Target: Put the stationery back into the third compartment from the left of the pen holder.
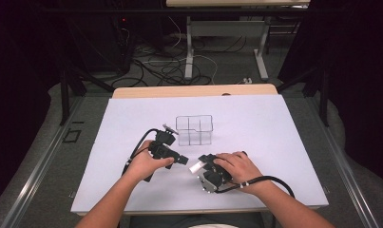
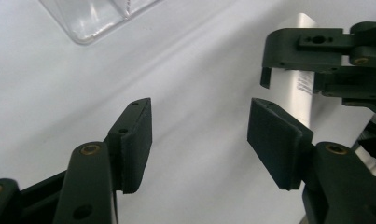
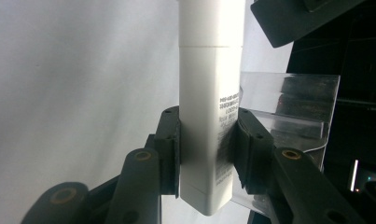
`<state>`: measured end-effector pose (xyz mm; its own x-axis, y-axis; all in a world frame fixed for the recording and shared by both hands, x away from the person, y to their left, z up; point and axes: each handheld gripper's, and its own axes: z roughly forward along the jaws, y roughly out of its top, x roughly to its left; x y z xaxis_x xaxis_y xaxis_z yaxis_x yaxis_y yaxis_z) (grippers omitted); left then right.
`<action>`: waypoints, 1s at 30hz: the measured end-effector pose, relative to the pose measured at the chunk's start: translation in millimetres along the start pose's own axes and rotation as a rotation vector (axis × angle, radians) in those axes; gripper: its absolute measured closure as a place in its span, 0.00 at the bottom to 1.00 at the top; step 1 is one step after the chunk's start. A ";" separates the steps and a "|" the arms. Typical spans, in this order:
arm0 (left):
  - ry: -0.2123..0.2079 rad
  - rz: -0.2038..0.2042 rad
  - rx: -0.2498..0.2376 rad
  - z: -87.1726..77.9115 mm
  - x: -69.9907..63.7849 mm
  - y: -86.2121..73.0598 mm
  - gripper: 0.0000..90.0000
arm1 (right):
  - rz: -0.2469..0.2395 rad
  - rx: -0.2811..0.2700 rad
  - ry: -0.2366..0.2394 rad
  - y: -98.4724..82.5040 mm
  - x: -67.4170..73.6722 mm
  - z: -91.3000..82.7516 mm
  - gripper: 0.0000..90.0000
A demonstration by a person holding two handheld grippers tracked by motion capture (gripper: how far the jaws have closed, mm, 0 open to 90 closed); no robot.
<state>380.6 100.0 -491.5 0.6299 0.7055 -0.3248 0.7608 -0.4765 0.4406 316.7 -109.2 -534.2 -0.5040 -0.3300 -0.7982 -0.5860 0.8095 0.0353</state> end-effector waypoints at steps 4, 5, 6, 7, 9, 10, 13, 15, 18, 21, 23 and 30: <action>0.040 0.021 -0.038 -0.8 3.6 -4.5 0.42 | 0.039 -0.008 -0.027 -3.2 -1.5 -1.0 0.73; 0.051 0.026 -0.049 -1.4 4.2 -5.4 0.41 | 0.061 -0.016 -0.030 -4.4 -1.8 -1.3 0.73; 0.057 0.027 -0.067 -1.8 4.4 -6.4 0.40 | 0.097 0.003 -0.011 -5.4 -2.2 -3.6 0.73; 0.063 0.036 -0.082 -2.8 5.4 -7.3 0.38 | 0.089 -0.013 -0.022 -6.9 -4.9 -3.2 0.73; 0.074 0.037 -0.114 -3.5 6.8 -9.5 0.36 | 0.122 -0.011 -0.034 -9.0 -6.3 -4.3 0.73; 0.078 0.044 -0.128 -3.8 7.9 -10.3 0.35 | 0.136 -0.009 -0.046 -9.9 -7.6 -5.1 0.73; 0.105 0.047 -0.164 -5.1 10.6 -13.6 0.32 | 0.188 -0.032 -0.084 -12.9 -10.7 -6.2 0.73; 0.113 0.047 -0.199 -6.2 13.0 -15.8 0.31 | 0.235 -0.038 -0.098 -14.0 -12.4 -7.5 0.73; 0.108 0.033 -0.222 -9.4 17.1 -19.0 0.29 | 0.326 -0.076 -0.103 -18.3 -17.2 -9.0 0.73; 0.057 0.014 -0.262 -12.4 24.5 -21.8 0.29 | 0.433 -0.094 -0.111 -24.2 -22.5 -11.3 0.73; 0.055 0.009 -0.284 -14.7 27.6 -24.6 0.30 | 0.489 -0.129 -0.106 -29.6 -29.3 -13.2 0.73; 0.084 0.007 -0.292 -16.1 32.4 -31.6 0.29 | 0.747 -0.232 -0.124 -49.7 -46.0 -10.7 0.73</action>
<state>374.5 146.4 -502.5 0.6107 0.7492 -0.2563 0.6719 -0.3191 0.6684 362.2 -139.5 -492.8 -0.7498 0.3286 -0.5743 -0.2443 0.6692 0.7018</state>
